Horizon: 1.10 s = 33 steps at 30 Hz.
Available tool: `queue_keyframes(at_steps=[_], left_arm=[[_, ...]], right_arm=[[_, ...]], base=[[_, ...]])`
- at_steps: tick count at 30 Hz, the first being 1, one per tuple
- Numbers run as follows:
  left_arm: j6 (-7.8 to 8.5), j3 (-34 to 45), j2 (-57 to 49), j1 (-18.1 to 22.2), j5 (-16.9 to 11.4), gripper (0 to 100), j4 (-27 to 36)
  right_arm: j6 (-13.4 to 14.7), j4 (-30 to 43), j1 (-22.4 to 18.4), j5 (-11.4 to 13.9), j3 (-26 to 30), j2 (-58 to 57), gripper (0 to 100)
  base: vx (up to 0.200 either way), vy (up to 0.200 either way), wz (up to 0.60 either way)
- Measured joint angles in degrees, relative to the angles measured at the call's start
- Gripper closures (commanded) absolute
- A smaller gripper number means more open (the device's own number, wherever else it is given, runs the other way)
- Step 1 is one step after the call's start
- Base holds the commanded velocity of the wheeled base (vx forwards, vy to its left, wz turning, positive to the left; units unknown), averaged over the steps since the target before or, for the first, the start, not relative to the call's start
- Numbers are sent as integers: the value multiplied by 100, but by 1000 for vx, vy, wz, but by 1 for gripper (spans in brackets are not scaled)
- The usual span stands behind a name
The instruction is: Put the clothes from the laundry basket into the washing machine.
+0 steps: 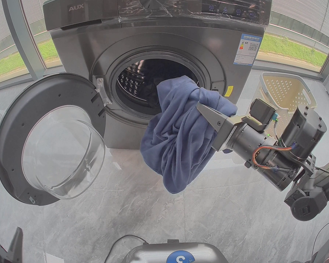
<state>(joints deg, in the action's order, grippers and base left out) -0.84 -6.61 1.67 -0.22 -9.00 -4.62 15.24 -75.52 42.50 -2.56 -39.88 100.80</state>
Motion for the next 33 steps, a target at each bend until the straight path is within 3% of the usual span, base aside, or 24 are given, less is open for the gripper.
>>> queue_keyframes(at_steps=[4,7,11,16,22,33], left_arm=[[-427,-692,371,-9,-1134,0,-88],[-575,-957,861,-22,-1651,0,-167],[-627,-1006,1580,-49,-2141,0,-407],[-589,-846,2603,-179,-2281,0,-1035],[-556,-717,4011,-606,-2313,0,-1851],[-539,-761,6515,-1421,-2009,0,-3621]], right_arm=[[0,-2,52,-23,-271,176,100],[4,-11,74,-30,-474,308,100],[15,-18,88,-33,-712,477,100],[13,41,77,10,-963,630,100],[13,167,46,79,-1362,834,100],[6,250,-27,89,-1803,1150,100]], base=[[0,0,0],[0,0,0],[0,0,0],[0,0,0],[0,0,0],[0,0,0]])
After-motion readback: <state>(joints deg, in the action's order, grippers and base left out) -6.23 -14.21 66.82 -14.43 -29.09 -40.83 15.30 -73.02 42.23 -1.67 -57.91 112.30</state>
